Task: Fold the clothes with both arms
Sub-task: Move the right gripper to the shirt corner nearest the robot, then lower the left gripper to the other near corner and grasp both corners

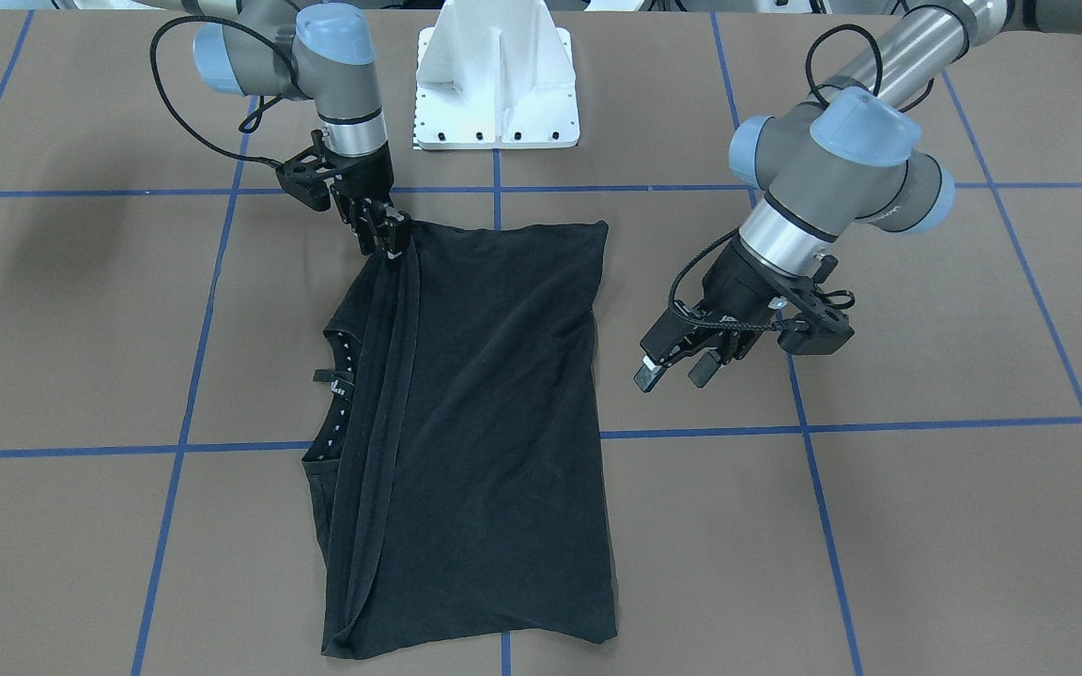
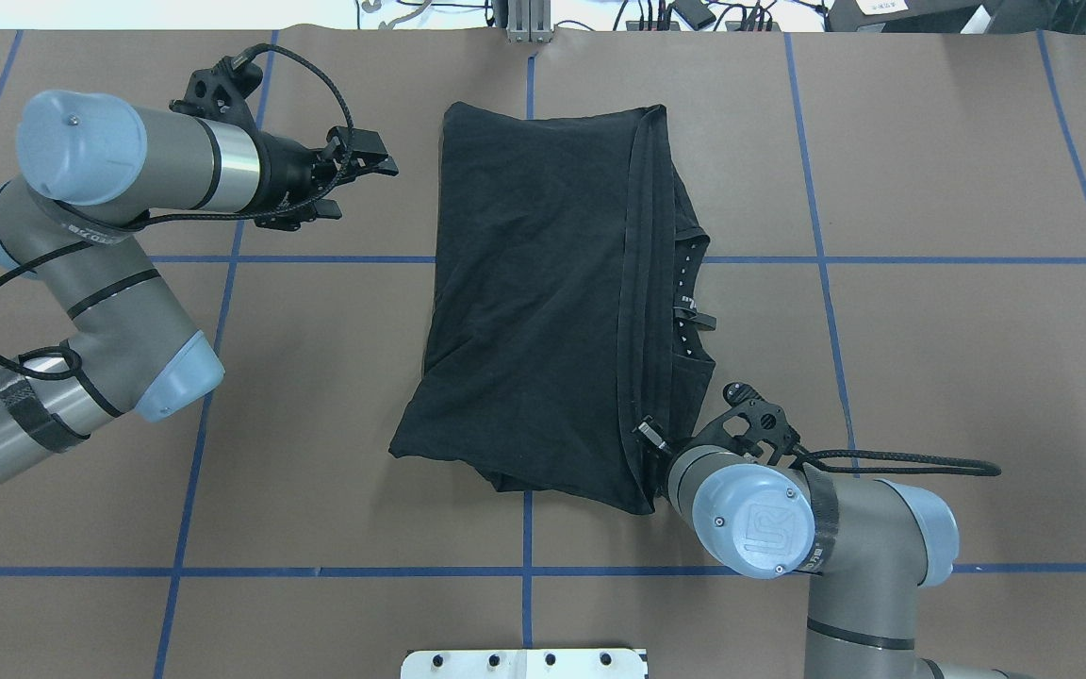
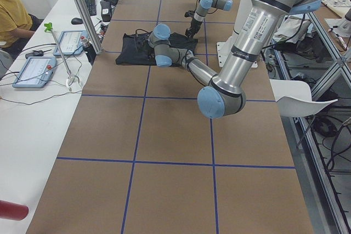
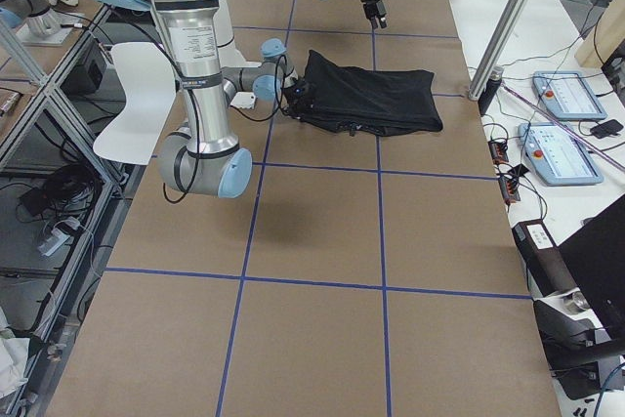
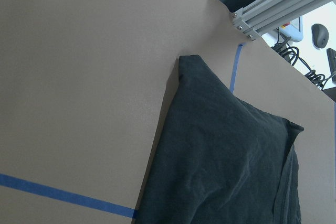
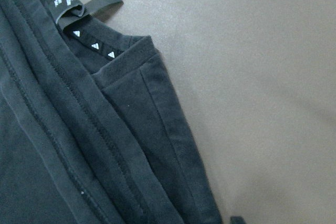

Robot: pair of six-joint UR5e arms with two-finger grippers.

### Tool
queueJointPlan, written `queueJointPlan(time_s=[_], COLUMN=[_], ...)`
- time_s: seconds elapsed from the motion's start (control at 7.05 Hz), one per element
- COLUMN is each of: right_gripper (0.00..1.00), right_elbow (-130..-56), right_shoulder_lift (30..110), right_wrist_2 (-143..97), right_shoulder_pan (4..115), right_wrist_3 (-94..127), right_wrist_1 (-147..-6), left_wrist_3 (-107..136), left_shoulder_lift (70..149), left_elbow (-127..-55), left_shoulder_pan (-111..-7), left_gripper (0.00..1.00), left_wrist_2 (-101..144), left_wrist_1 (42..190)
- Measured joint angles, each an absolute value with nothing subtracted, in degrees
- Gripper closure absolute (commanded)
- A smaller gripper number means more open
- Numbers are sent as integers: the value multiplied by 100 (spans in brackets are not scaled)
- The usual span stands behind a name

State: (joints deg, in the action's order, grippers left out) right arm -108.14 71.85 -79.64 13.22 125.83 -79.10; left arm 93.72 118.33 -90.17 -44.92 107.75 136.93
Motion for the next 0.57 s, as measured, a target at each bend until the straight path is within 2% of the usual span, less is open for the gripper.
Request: queueJointPlan(time_s=[0.57], right_gripper=[100], right_elbow=[-10955], right_shoulder_lift=[7189], right_wrist_2=[-7977], right_shoulder_pan=[1327], right_wrist_3=[12580], right_wrist_1=[-7945], left_wrist_3=[9385], left_shoulder_lift=[11819], left_elbow=[-9037], left_shoulder_pan=[-4485], left_gripper=[0], left_wrist_2=[10780], left_wrist_1=[13695])
